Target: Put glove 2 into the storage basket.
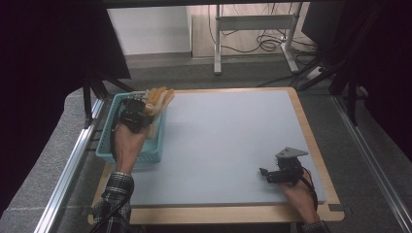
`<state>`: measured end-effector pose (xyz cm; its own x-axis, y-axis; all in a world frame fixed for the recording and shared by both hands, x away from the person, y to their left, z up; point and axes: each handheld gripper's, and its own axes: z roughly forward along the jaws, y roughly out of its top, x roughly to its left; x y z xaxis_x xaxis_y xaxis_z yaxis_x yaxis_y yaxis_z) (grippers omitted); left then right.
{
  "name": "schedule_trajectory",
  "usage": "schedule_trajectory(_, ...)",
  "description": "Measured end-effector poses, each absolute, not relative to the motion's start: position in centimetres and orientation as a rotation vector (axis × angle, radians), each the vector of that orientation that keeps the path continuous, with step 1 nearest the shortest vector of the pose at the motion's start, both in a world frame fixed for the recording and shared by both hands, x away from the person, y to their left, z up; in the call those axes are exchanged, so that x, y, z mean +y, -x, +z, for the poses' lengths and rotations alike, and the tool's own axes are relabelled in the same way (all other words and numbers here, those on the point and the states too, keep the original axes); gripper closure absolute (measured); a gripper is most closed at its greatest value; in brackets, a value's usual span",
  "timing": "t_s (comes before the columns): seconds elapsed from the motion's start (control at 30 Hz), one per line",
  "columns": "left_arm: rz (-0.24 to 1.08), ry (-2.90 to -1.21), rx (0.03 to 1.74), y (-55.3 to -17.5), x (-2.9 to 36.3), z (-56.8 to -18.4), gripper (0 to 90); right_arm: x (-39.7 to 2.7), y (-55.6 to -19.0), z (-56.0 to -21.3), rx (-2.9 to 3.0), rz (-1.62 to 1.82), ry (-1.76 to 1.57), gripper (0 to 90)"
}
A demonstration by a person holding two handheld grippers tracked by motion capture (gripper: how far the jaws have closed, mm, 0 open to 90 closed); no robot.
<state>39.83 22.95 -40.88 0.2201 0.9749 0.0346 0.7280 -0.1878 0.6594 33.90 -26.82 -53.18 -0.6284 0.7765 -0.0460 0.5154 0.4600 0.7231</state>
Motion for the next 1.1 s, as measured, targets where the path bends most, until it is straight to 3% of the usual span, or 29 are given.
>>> schedule_trajectory(0.4, 0.572, -2.007, 1.78, -42.7, 26.4, -44.8, 70.6, -26.8, -33.9, -53.2, 2.344, 0.973, -1.091, 10.9)
schedule_trajectory(0.87, 0.39, -2.124, 1.798, -46.2, 24.2, -48.9, 66.5, -26.8, -33.9, -53.2, 2.344, 0.974, -1.091, 11.0)
schedule_trajectory(0.97, 0.325, -2.134, 1.806, -46.7, 24.3, -49.7, 58.3, -26.8, -33.9, -53.2, 2.344, 0.974, -1.09, 10.9)
schedule_trajectory(1.07, 0.317, -2.15, 1.819, -46.8, 24.5, -50.0, 33.2, -26.8, -33.9, -53.2, 2.344, 0.974, -1.091, 10.9)
schedule_trajectory(1.1, 0.316, -2.147, 1.82, -46.8, 24.6, -49.9, 30.7, -26.8, -33.9, -53.2, 2.343, 0.974, -1.091, 10.9)
